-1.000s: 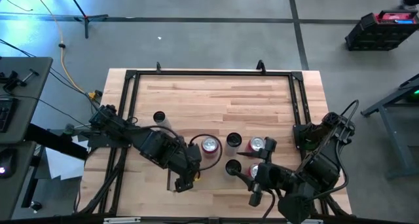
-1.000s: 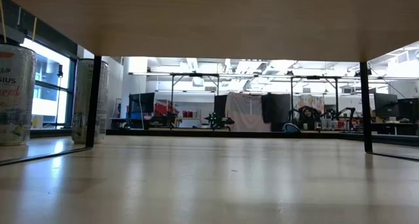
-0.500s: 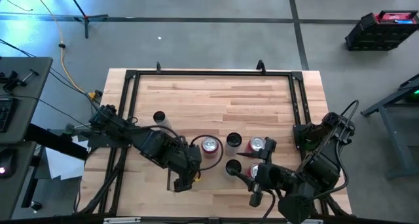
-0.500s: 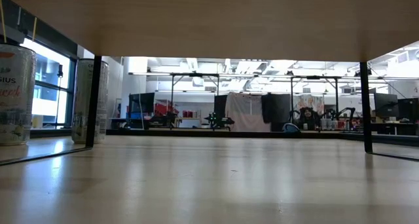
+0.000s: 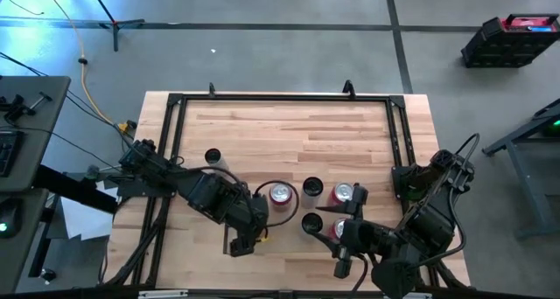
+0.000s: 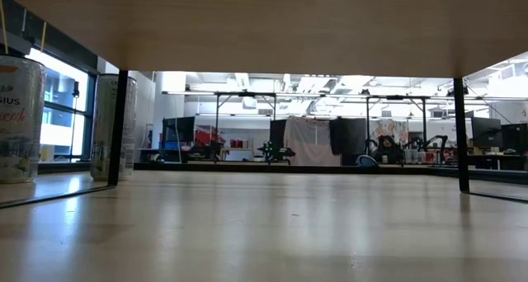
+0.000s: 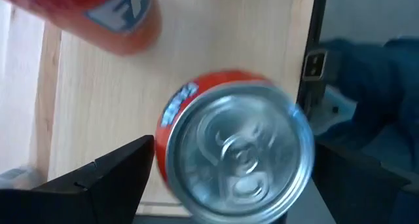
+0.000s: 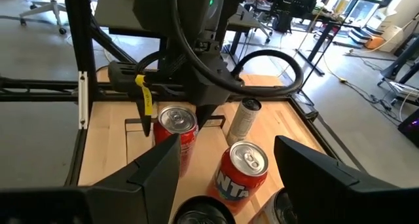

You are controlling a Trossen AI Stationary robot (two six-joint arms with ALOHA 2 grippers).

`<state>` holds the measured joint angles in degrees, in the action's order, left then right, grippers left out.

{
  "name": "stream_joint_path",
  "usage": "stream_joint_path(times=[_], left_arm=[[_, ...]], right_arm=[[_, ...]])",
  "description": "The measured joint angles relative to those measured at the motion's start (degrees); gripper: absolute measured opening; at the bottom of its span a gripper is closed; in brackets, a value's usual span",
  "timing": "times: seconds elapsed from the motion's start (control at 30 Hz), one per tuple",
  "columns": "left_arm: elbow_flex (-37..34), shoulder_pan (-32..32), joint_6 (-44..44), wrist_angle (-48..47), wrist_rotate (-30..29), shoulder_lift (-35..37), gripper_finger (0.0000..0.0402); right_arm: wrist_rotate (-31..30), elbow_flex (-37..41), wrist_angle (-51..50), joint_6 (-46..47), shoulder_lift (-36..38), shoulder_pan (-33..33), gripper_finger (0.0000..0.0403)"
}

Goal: Place canned beverage on shelf
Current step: Put the red soda can on the shelf

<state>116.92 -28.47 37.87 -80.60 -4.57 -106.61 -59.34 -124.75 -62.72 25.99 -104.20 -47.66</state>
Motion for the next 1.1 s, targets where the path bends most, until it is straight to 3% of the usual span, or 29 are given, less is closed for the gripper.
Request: stream_joint_path(times=[0.27, 0.47, 0.83, 1.1], left_arm=[[0.00, -2.63, -6.05, -7.53, -0.66, 0.70, 0.0378], [-0.76, -4.54, -11.92, -9.43, -10.47, 0.87, 0.0378], [-4.13, -4.72, -15.10, -9.40, -15.53, 0.66, 0.0378], [-4.13, -5.89, -14.01, -6.00, -10.32, 0.66, 0.0378]], right_arm=[[0.40, 0.00, -0.05, 1.00, 0.00, 0.00, 0.0231], [0.78, 0.00, -0.05, 0.95, 0.00, 0.00, 0.0231], [4.34, 0.00, -0.05, 1.06, 0.00, -0.02, 0.0231], [4.34, 0.00, -0.69, 1.01, 0.00, -0.39, 0.0231]])
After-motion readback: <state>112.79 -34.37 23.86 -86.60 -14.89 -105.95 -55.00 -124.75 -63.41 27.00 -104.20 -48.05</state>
